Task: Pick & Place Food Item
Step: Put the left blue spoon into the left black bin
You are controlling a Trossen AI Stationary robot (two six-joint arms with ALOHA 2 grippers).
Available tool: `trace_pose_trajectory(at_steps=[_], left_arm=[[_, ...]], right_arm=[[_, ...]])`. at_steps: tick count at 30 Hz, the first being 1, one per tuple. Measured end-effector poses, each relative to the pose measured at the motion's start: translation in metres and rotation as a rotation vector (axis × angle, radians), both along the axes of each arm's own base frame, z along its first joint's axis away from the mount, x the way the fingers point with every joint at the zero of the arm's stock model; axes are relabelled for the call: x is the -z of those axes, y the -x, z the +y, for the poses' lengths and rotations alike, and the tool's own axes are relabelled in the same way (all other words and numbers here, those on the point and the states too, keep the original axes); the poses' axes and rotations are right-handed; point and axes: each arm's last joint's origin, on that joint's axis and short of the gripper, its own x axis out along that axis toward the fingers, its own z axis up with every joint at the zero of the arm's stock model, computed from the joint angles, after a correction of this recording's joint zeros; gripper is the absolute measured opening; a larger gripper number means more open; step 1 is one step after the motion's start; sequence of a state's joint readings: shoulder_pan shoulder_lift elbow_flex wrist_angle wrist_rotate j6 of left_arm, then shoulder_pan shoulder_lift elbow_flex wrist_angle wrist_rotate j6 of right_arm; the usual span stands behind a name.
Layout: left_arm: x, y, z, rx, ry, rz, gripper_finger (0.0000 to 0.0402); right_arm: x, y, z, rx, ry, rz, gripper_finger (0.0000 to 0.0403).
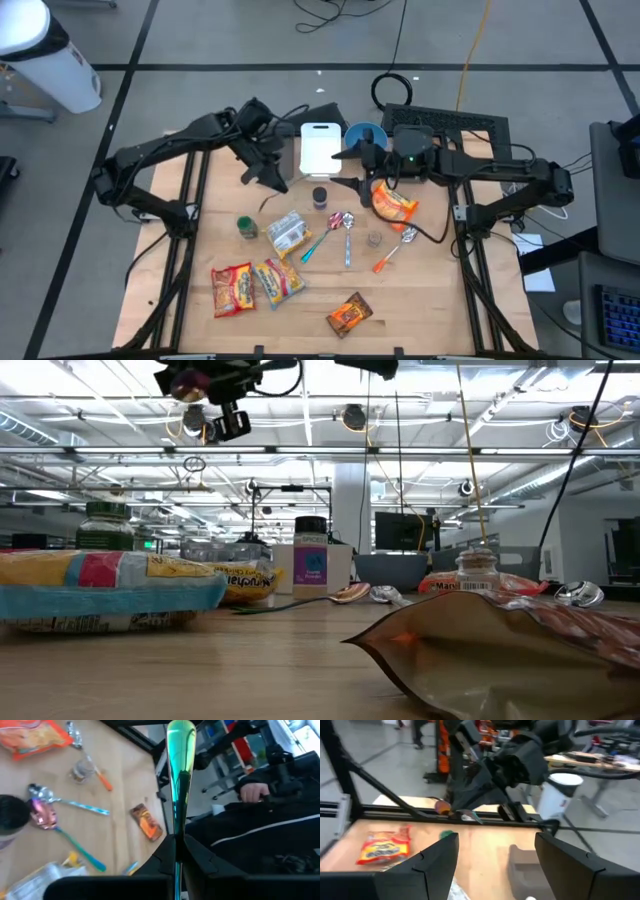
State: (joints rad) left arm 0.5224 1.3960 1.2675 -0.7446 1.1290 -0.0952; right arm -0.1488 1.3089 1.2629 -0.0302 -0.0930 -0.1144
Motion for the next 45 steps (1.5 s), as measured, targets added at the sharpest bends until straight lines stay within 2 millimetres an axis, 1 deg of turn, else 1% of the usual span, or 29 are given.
trace_pose_trajectory(at_steps=[6, 10, 13, 16, 23, 27, 32, 39, 45], left_arm=[[-0.010, -0.017, -0.010, 0.056, 0.047, -0.086, 0.0011], [-0.012, -0.028, -0.009, 0.060, 0.099, -0.097, 0.0012], [-0.009, -0.035, -0.007, 0.077, 0.152, -0.085, 0.0017], [-0.004, -0.043, -0.006, 0.088, 0.185, -0.066, 0.0011], [0.006, -0.057, -0.002, 0.115, 0.247, -0.038, 0.0017], [0.006, -0.064, -0.004, 0.153, 0.271, -0.048, 0.0016], [0.002, -0.067, -0.007, 0.169, 0.270, -0.072, 0.0011], [0.002, -0.067, -0.007, 0.163, 0.293, -0.046, 0.0023], [0.002, -0.067, -0.007, 0.162, 0.293, -0.045, 0.0011]], right_arm=[[-0.001, 0.000, 0.001, -0.046, 0.007, -0.008, 0.0256], [-0.001, -0.001, 0.006, -0.087, 0.018, -0.007, 0.0256], [-0.001, -0.001, 0.011, -0.106, 0.041, -0.011, 0.0256], [-0.001, -0.002, 0.015, -0.121, 0.048, -0.012, 0.0256], [-0.001, -0.002, 0.019, -0.135, 0.057, -0.012, 0.0256], [-0.001, -0.002, 0.019, -0.135, 0.057, -0.010, 0.0256], [0.000, -0.002, 0.019, -0.136, 0.064, -0.006, 0.0254], [0.000, -0.002, 0.019, -0.139, 0.071, -0.005, 0.0222], [0.000, -0.002, 0.019, -0.140, 0.071, -0.006, 0.0186]])
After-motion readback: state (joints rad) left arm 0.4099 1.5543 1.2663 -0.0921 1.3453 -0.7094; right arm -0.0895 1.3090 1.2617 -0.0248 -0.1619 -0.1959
